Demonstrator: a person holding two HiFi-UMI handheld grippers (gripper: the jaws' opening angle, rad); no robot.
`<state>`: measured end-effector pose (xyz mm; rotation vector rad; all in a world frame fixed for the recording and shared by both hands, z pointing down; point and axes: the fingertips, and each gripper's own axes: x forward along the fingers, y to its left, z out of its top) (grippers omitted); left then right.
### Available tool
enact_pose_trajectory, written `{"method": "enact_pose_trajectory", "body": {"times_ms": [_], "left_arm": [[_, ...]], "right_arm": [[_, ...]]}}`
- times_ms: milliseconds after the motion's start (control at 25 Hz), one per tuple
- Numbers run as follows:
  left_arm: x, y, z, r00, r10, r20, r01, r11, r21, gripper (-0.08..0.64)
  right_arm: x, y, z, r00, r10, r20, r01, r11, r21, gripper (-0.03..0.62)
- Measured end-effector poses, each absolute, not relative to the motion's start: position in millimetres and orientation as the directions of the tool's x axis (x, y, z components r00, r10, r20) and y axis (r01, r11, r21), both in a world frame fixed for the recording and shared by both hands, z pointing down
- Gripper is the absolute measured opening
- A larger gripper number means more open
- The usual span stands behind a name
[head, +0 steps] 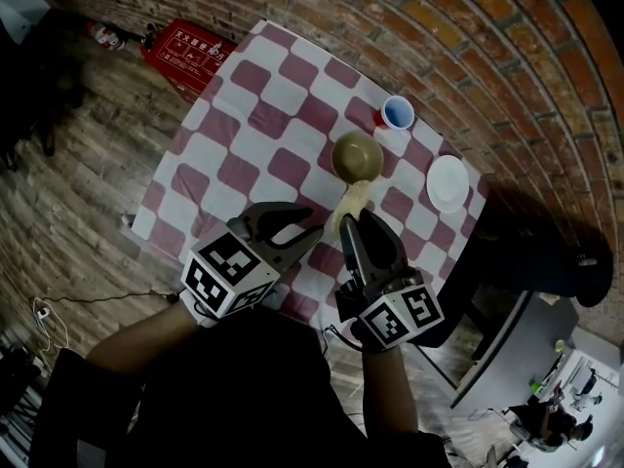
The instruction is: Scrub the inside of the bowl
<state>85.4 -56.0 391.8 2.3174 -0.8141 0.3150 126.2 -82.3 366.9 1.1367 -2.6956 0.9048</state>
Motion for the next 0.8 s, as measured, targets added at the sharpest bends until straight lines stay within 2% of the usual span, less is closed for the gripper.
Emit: {"method": "enact_pose_trajectory", "body": {"times_ms": [800], "left_arm": [[87,-51,400,0.764,-0.467,0.445,-0.645,-0.577,0.502,0.118]], "right_arm": [[137,-77,372,-0.709,-0.63,0.317,-0.693,0.542,-0.475,0.109]]}}
